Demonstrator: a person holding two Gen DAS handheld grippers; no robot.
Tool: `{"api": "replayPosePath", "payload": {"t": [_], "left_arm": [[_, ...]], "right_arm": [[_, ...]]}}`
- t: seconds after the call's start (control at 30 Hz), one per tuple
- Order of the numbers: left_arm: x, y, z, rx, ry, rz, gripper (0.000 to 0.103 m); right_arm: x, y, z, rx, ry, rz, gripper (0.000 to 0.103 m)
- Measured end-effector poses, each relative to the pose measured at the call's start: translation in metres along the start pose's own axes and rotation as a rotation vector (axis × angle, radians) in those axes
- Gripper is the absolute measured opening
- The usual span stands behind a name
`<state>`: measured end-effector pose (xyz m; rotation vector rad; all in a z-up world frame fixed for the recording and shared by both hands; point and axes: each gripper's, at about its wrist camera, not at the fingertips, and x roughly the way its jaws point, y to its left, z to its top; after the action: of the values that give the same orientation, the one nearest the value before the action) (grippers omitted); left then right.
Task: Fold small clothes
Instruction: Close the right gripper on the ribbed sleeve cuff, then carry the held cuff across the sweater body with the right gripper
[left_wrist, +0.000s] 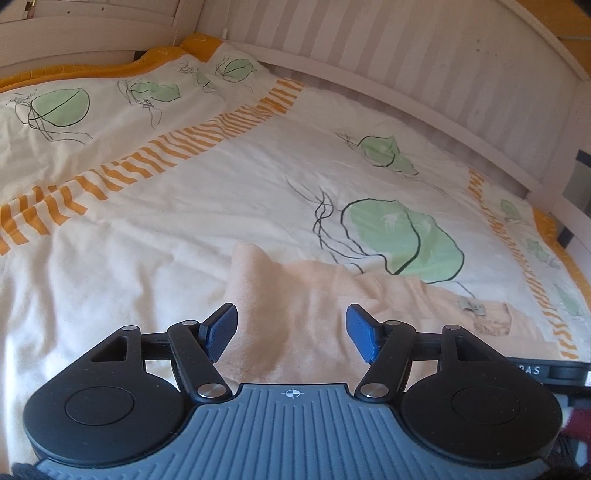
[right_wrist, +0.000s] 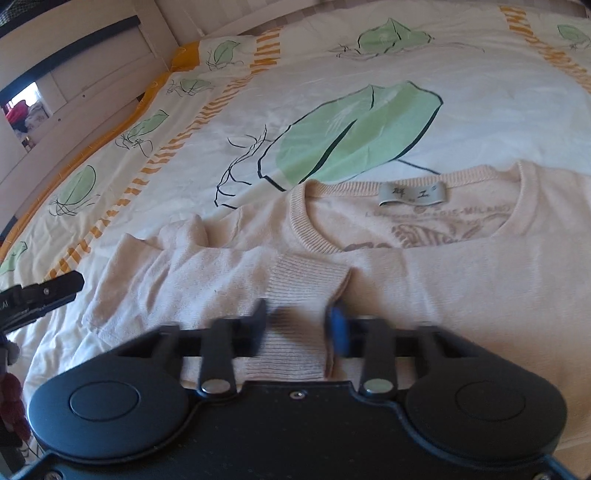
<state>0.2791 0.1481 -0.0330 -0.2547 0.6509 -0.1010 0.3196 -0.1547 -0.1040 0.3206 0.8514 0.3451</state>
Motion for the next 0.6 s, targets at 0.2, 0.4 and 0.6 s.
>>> {"api": "replayPosePath", "payload": {"t": [0.2, 0.4, 0.6], "left_arm": [[-0.004, 0.007, 0.002, -0.026, -0.035, 0.046, 0.064], [-0.006, -0.003, 0.003, 0.021, -0.048, 0.030, 0.064], [0.007, -0.018, -0.007, 0.099, 0.021, 0.000, 0.064]], "right_arm": [[-0.060, 0.026, 0.034, -0.074, -0.100, 0.072, 0.012], [-0.123, -0.020, 0.060, -0.080, -0.211, -0.148, 0.012], [-0.115, -0.078, 0.035, 0.012, -0.134, -0.297, 0.012]]}}
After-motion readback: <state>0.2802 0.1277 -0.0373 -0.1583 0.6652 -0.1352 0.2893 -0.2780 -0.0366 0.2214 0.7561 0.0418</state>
